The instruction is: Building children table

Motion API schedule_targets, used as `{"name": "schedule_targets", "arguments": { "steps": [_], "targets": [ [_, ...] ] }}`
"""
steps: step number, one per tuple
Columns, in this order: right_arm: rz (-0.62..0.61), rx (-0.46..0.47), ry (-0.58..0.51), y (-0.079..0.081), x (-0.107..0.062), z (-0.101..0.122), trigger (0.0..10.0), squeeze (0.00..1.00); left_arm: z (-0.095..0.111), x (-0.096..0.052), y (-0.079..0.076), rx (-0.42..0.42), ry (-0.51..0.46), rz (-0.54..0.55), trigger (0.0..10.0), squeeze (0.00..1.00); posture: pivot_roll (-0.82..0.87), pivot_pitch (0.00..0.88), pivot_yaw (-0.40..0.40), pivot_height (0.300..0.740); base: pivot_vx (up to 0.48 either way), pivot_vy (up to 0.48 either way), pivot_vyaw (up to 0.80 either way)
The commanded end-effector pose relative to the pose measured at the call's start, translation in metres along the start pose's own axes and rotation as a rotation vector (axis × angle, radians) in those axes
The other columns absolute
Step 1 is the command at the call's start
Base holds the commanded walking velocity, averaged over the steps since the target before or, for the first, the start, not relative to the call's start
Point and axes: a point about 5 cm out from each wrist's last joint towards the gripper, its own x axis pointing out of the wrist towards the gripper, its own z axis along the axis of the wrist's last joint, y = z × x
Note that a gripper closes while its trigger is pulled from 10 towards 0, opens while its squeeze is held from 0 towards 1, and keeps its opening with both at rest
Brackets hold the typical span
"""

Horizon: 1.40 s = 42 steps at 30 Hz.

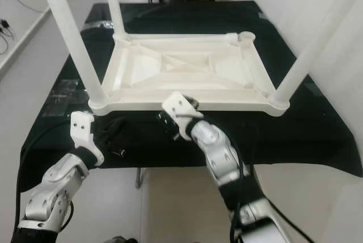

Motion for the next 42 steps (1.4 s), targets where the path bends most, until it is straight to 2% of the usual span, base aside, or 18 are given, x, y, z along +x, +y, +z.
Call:
{"name": "schedule_targets", "arguments": {
  "steps": [1,6,7,14,16,18,21,27,30,31,33,34,35,36,42],
  "targets": [
    [0.007,-0.004,0.043,-0.001,0.004,-0.006,10.0,0.0,-0.001,-0.002,0.0,0.011,0.008,0.003,10.0,0.0,-0.03,0.121,-0.041,0.74,0.0,0.0,0.0],
    [0.032,-0.005,0.11,-0.015,0.017,0.005,10.0,0.0,0.0,-0.003,-0.002,0.011,0.008,0.003,10.0,0.0,-0.02,0.132,-0.046,0.74,0.0,0.0,0.0],
    [0.069,0.012,0.175,-0.022,0.023,0.007,10.0,0.0,0.0,-0.004,-0.003,0.011,0.009,0.003,10.0,0.0,-0.01,0.138,-0.047,0.74,0.0,0.0,0.0],
    [0.115,0.008,0.258,-0.033,0.025,0.004,10.0,0.0,0.0,-0.006,-0.004,0.01,0.011,0.003,10.0,0.0,0.0,0.149,-0.049,0.74,0.0,0.0,0.0],
    [0.168,0.013,0.321,-0.041,0.024,0.0,10.0,0.0,0.0,-0.008,-0.005,0.008,0.012,0.003,10.0,0.0,0.0,0.157,-0.052,0.74,0.0,0.0,0.0],
    [0.168,0.013,0.321,-0.041,0.024,0.0,10.0,0.0,0.0,-0.008,-0.005,0.008,0.012,0.003,10.0,0.0,0.0,0.157,-0.052,0.74,0.0,0.0,0.0],
    [0.266,0.036,0.391,-0.047,0.022,-0.006,10.0,0.0,0.0,-0.01,-0.006,0.003,0.015,0.006,10.0,0.0,0.01,0.167,-0.056,0.74,0.0,0.0,0.0],
    [0.277,0.075,0.519,-0.049,0.02,-0.02,10.0,0.0,0.001,-0.013,-0.008,0.0,0.018,0.008,10.0,0.0,0.02,0.184,-0.059,0.74,0.0,0.0,0.0],
    [0.271,0.09,0.541,-0.048,0.02,-0.022,10.0,0.0,0.001,-0.013,-0.008,0.0,0.019,0.008,10.0,0.0,0.02,0.188,-0.061,0.74,0.0,0.0,0.0],
    [0.259,0.104,0.561,-0.048,0.02,-0.024,8.7,0.0,0.001,-0.014,-0.009,-0.001,0.02,0.009,10.0,0.0,0.02,0.191,-0.062,0.74,0.0,0.0,0.0],
    [0.259,0.104,0.561,-0.048,0.02,-0.024,8.7,0.0,0.001,-0.014,-0.009,-0.001,0.02,0.009,10.0,0.0,0.02,0.191,-0.062,0.74,0.0,0.0,0.0],
    [0.25,0.114,0.574,-0.048,0.02,-0.026,2.7,0.0,0.001,-0.015,-0.009,-0.002,0.021,0.01,10.0,0.0,0.03,0.195,-0.065,0.74,0.0,0.0,0.0],
    [0.25,0.114,0.574,-0.048,0.02,-0.026,2.7,0.0,0.001,-0.015,-0.009,-0.002,0.021,0.01,10.0,0.0,0.03,0.195,-0.065,0.74,0.0,0.0,0.0],
    [0.248,0.123,0.583,-0.048,0.02,-0.026,0.0,0.0,0.001,-0.016,-0.01,-0.004,0.023,0.01,10.0,0.0,0.03,0.197,-0.067,0.74,0.0,0.0,0.0],
    [0.266,0.157,0.577,-0.048,0.021,-0.023,0.0,0.0,0.001,-0.017,-0.011,-0.009,0.026,0.014,10.0,0.0,0.02,0.199,-0.068,0.74,0.0,0.0,0.0]
  ]
}}
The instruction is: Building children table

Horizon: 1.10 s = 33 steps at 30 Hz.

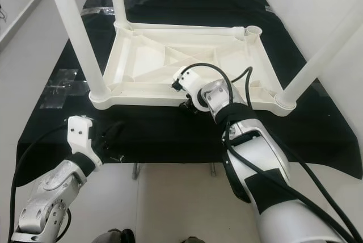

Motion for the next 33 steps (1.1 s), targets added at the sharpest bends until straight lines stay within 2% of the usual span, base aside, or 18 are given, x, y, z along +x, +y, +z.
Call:
{"name": "schedule_targets", "arguments": {
  "steps": [1,8,9,14,16,24,25,26,27,29,30,31,32,33],
  "targets": [
    [0.058,0.07,0.047,0.011,0.01,-0.015,0.0,0.0,-0.001,-0.002,-0.003,-0.004,0.008,-0.008,10.0,0.0,0.02,0.198,-0.068,0.74,0.0,0.0,0.0],
    [0.124,0.123,0.024,0.018,0.012,-0.009,0.0,0.0,-0.001,-0.001,-0.004,-0.006,0.012,-0.006,10.0,0.0,0.02,0.194,-0.069,0.74,0.0,0.0,0.0],
    [0.177,0.151,-0.004,0.024,0.012,-0.002,0.0,0.0,-0.001,-0.001,-0.003,-0.006,0.013,-0.005,10.0,0.0,0.02,0.191,-0.068,0.74,0.0,0.0,0.0],
    [0.26,0.197,-0.063,0.032,0.011,0.01,0.0,0.0,-0.001,-0.001,-0.003,-0.004,0.015,-0.005,10.0,0.0,0.02,0.19,-0.068,0.74,0.0,0.0,0.0],
    [0.325,0.232,-0.115,0.037,0.008,0.021,0.0,0.0,-0.001,0.0,-0.003,-0.003,0.016,-0.006,10.0,0.0,0.02,0.184,-0.062,0.74,0.0,0.0,0.0],
    [0.365,0.284,-0.234,0.045,0.004,0.045,0.0,0.0,-0.002,0.0,-0.003,0.001,0.02,-0.009,10.0,0.0,0.02,0.176,-0.062,0.74,0.0,0.0,0.0],
    [0.317,0.29,-0.273,0.048,0.006,0.053,0.0,0.0,-0.003,0.0,-0.003,0.002,0.02,-0.009,10.0,0.0,0.02,0.174,-0.063,0.74,0.0,0.0,0.0],
    [0.214,0.299,-0.318,0.047,0.008,0.06,0.0,0.0,-0.003,0.001,-0.003,0.004,0.02,-0.009,10.0,0.0,0.02,0.171,-0.065,0.74,0.0,0.0,0.0],
    [0.214,0.299,-0.318,0.047,0.008,0.06,0.0,0.0,-0.003,0.001,-0.003,0.004,0.02,-0.009,10.0,0.0,0.02,0.171,-0.065,0.74,0.0,0.0,0.0],
    [0.015,0.352,-0.407,0.043,0.009,0.073,0.0,0.0,-0.003,0.001,-0.004,0.006,0.019,-0.009,10.0,0.0,0.03,0.168,-0.065,0.74,0.0,0.0,0.0],
    [0.015,0.352,-0.407,0.043,0.009,0.073,0.0,0.0,-0.003,0.001,-0.004,0.006,0.019,-0.009,10.0,0.0,0.03,0.168,-0.065,0.74,0.0,0.0,0.0],
    [-0.135,0.456,-0.464,0.037,0.007,0.083,0.0,0.0,-0.003,0.001,-0.004,0.009,0.019,-0.009,10.0,0.0,0.03,0.167,-0.065,0.74,0.0,0.0,0.0],
    [-0.197,0.484,-0.485,0.035,0.006,0.086,0.0,0.0,-0.003,0.001,-0.004,0.01,0.02,-0.009,10.0,0.0,0.03,0.167,-0.064,0.74,0.0,0.0,0.0],
    [-0.197,0.484,-0.485,0.035,0.006,0.086,0.0,0.0,-0.003,0.001,-0.004,0.01,0.02,-0.009,10.0,0.0,0.03,0.167,-0.064,0.74,0.0,0.0,0.0]
  ]
}}
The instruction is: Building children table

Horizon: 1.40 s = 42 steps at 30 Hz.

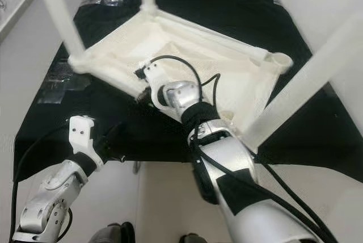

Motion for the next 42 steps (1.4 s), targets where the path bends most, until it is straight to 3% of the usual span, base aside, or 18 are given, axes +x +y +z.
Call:
{"name": "schedule_targets", "arguments": {
  "steps": [1,4,5,6,7,8,9,10,18,20,23,25,28,30,34,36,39,42],
  "targets": [
    [-0.147,0.072,-0.177,-0.014,-0.008,0.031,0.0,0.0,-0.003,-0.001,-0.001,0.006,0.019,0.002,10.0,0.0,0.03,0.167,-0.064,0.74,0.0,0.0,0.0],
    [-0.176,0.067,-0.216,-0.01,-0.008,0.036,0.6,0.0,-0.003,-0.001,-0.001,0.007,0.018,0.001,10.0,0.0,0.03,0.169,-0.065,0.74,0.0,0.0,0.0],
    [-0.183,0.115,-0.248,-0.001,-0.006,0.041,10.0,0.0,-0.003,-0.001,-0.001,0.008,0.018,0.002,10.0,0.0,0.03,0.17,-0.065,0.74,0.0,0.0,0.0],
    [-0.183,0.115,-0.248,-0.001,-0.006,0.041,10.0,0.0,-0.003,-0.001,-0.001,0.008,0.018,0.002,10.0,0.0,0.03,0.17,-0.065,0.74,0.0,0.0,0.0],
    [-0.175,0.116,-0.281,0.007,-0.006,0.046,10.0,0.56,-0.003,-0.001,-0.002,0.009,0.019,0.001,10.0,0.0,0.04,0.171,-0.066,0.74,0.0,0.0,0.0],
    [-0.158,0.122,-0.304,0.013,-0.005,0.05,10.0,0.79,-0.003,-0.001,-0.002,0.009,0.019,0.001,10.0,0.0,0.04,0.171,-0.066,0.74,0.0,0.0,0.0],
    [-0.158,0.122,-0.304,0.013,-0.005,0.05,10.0,0.79,-0.003,-0.001,-0.002,0.009,0.019,0.001,10.0,0.0,0.04,0.171,-0.066,0.74,0.0,0.0,0.0],
    [-0.126,0.129,-0.321,0.021,-0.005,0.053,10.0,1.0,-0.003,-0.001,-0.002,0.01,0.019,0.001,10.0,0.0,0.04,0.172,-0.067,0.74,0.0,0.0,0.0],
    [-0.003,0.148,-0.43,0.054,-0.004,0.061,10.0,1.0,-0.003,-0.001,-0.002,0.008,0.018,0.003,10.0,0.0,0.03,0.176,-0.069,0.74,0.0,0.0,0.0],
    [0.142,0.133,-0.47,0.058,-0.006,0.053,10.0,0.0,-0.003,0.0,-0.002,0.007,0.017,0.003,10.0,0.0,0.02,0.175,-0.07,0.74,0.0,0.0,0.0],
    [0.182,0.112,-0.485,0.057,-0.008,0.047,10.0,0.0,-0.003,0.0,-0.002,0.007,0.016,0.004,10.0,0.0,0.02,0.175,-0.069,0.74,0.0,0.0,0.0],
    [0.162,0.107,-0.473,0.041,-0.009,0.027,10.0,0.0,-0.002,0.001,0.0,0.01,0.011,0.021,10.0,0.0,0.01,0.173,-0.067,0.74,0.0,0.0,0.0],
    [0.144,0.112,-0.465,0.034,-0.01,0.02,10.0,0.0,-0.002,0.001,0.001,0.01,0.009,0.03,10.0,0.0,0.01,0.173,-0.067,0.74,0.0,0.0,0.0],
    [0.094,0.138,-0.456,0.013,-0.016,-0.004,10.0,0.0,0.001,0.001,0.013,0.016,-0.005,0.105,10.0,0.0,0.01,0.171,-0.063,0.74,0.0,0.0,0.0],
    [0.072,0.159,-0.471,0.0,-0.026,-0.023,10.0,0.0,0.003,0.0,0.023,0.023,-0.017,0.172,10.0,0.0,0.0,0.172,-0.061,0.74,0.0,0.0,0.0],
    [0.225,0.189,-0.524,-0.001,-0.05,-0.041,10.0,0.0,0.004,-0.002,0.03,0.039,-0.018,0.215,10.0,0.0,0.01,0.171,-0.056,0.74,0.0,0.0,0.0],
    [0.262,0.189,-0.53,0.0,-0.055,-0.044,10.0,0.0,0.004,-0.002,0.031,0.041,-0.018,0.219,10.0,0.0,0.01,0.171,-0.056,0.74,0.0,0.0,0.0],
    [0.413,0.146,-0.577,0.0,-0.08,-0.056,10.0,0.0,0.004,-0.003,0.035,0.046,-0.017,0.237,10.0,0.0,0.0,0.17,-0.048,0.74,0.0,0.0,0.0]
  ]
}}
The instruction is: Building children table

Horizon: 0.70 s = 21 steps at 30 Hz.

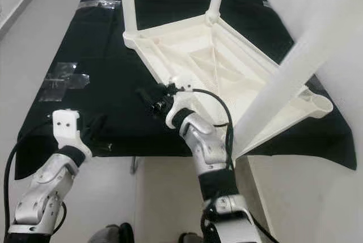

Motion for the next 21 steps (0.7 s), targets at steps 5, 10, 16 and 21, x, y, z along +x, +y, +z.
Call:
{"name": "schedule_targets", "arguments": {
  "steps": [5,10,16,21],
  "targets": [
    [0.108,0.011,-0.03,0.007,-0.025,0.006,10.0,0.0,-0.005,-0.003,0.012,0.015,0.019,0.059,10.0,0.0,-0.01,0.169,-0.042,0.74,0.0,0.0,0.0],
    [0.218,0.056,0.002,0.021,-0.043,0.002,10.0,0.0,-0.004,-0.002,0.018,0.019,0.015,0.099,10.0,0.0,0.0,0.169,-0.04,0.74,0.0,0.0,0.0],
    [0.384,0.106,0.12,0.037,-0.081,-0.009,10.0,0.0,-0.004,-0.002,0.023,0.025,0.013,0.135,10.0,0.0,-0.01,0.17,-0.044,0.74,0.0,0.0,0.0],
    [0.375,0.134,0.16,0.028,-0.1,-0.009,10.0,0.0,-0.005,-0.002,0.025,0.023,0.018,0.144,10.0,0.0,-0.01,0.171,-0.043,0.74,0.0,0.0,0.0]
  ]
}}
